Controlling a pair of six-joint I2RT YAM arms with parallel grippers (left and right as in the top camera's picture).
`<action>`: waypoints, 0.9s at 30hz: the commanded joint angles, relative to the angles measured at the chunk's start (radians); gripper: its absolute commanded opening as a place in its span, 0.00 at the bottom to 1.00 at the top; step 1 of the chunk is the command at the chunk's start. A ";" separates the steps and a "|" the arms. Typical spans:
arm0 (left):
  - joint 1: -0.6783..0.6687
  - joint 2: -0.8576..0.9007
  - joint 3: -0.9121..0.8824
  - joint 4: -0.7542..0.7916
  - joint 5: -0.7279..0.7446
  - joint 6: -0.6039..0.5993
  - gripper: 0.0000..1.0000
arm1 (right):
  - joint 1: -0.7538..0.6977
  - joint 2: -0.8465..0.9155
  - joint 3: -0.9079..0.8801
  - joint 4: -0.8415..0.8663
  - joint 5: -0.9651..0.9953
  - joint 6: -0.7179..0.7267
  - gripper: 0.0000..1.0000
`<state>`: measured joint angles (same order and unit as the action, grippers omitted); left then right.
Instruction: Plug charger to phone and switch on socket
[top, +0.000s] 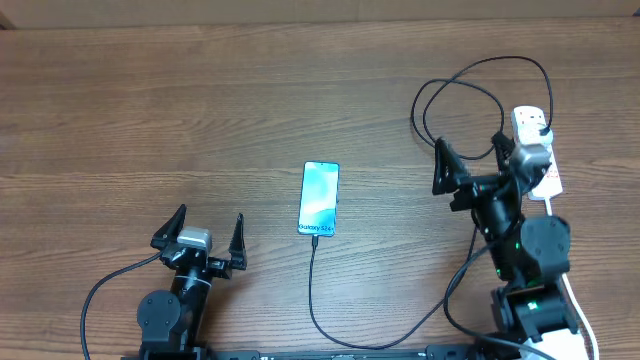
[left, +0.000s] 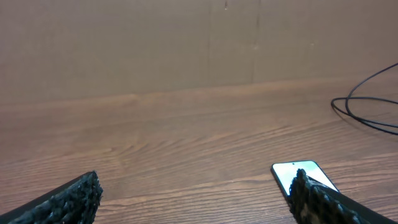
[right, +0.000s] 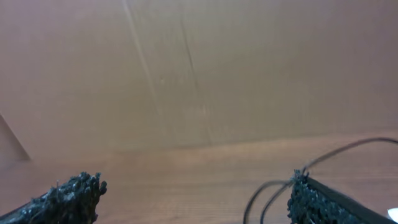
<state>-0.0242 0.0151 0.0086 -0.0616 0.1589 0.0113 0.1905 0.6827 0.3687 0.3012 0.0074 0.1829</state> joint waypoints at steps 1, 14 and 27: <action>0.003 -0.011 -0.004 -0.003 -0.012 0.019 1.00 | 0.005 -0.062 -0.080 0.079 0.005 -0.001 1.00; 0.003 -0.011 -0.004 -0.003 -0.012 0.019 1.00 | 0.004 -0.230 -0.224 0.157 0.005 -0.001 1.00; 0.003 -0.011 -0.004 -0.003 -0.012 0.019 0.99 | 0.004 -0.460 -0.361 0.156 0.013 0.029 1.00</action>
<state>-0.0242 0.0151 0.0086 -0.0616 0.1585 0.0113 0.1905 0.2638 0.0181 0.4690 0.0082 0.2024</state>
